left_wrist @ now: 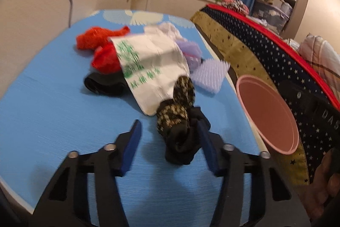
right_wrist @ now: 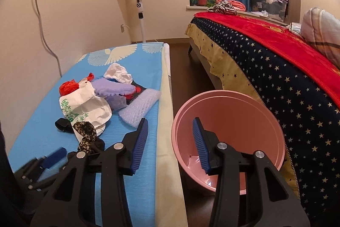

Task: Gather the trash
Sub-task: 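Grasp the leopard-print cloth with the left gripper while the right gripper grasps the bubble-wrap sleeve, then carry the bubble-wrap sleeve in the right gripper over the pink bucket and release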

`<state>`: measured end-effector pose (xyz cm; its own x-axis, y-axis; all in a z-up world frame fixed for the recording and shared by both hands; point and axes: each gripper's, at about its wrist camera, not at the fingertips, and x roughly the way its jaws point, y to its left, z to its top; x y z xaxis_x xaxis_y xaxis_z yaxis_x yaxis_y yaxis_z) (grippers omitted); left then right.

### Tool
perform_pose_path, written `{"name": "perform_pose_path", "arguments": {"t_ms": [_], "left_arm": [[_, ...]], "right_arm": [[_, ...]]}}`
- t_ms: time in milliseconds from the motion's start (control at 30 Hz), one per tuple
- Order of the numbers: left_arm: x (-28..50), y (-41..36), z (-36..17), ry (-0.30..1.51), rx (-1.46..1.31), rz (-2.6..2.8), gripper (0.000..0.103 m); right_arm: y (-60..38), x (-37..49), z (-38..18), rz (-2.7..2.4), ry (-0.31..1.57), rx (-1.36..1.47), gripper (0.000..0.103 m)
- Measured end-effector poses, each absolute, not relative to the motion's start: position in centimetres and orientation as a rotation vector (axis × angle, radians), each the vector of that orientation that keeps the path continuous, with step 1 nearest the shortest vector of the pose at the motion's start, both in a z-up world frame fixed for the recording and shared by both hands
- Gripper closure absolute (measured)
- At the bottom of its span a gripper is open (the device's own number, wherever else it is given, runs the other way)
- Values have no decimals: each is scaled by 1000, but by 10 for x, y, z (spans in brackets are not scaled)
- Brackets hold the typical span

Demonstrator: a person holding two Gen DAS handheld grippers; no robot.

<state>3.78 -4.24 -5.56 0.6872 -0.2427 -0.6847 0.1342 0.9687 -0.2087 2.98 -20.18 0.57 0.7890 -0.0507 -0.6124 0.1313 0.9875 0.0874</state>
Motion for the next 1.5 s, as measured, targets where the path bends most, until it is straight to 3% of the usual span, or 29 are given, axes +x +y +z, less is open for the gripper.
{"name": "perform_pose_path", "arguments": {"t_ms": [67,200,867,900,1033,1133,1500], "left_arm": [[39,-45,-59,795,-135,-233,76],[37,-49,-54,769,-108,-254,91],[55,-2,-29,676,-155,-108,93],[56,-2,-29,677,-155,-108,93],[60,-2,-27,680,-160,-113,93],[60,-4,-25,673,-158,-125,94],[51,-4,-13,631,-149,-114,95]], "right_arm": [[-203,34,3,-93,663,141,59],[-205,50,0,-58,682,187,59],[-180,133,-51,-17,858,309,59],[-179,136,-54,-20,867,312,61],[-176,141,-59,0,882,314,91],[-174,138,-54,17,869,299,100],[-184,110,-22,14,788,257,101]]}}
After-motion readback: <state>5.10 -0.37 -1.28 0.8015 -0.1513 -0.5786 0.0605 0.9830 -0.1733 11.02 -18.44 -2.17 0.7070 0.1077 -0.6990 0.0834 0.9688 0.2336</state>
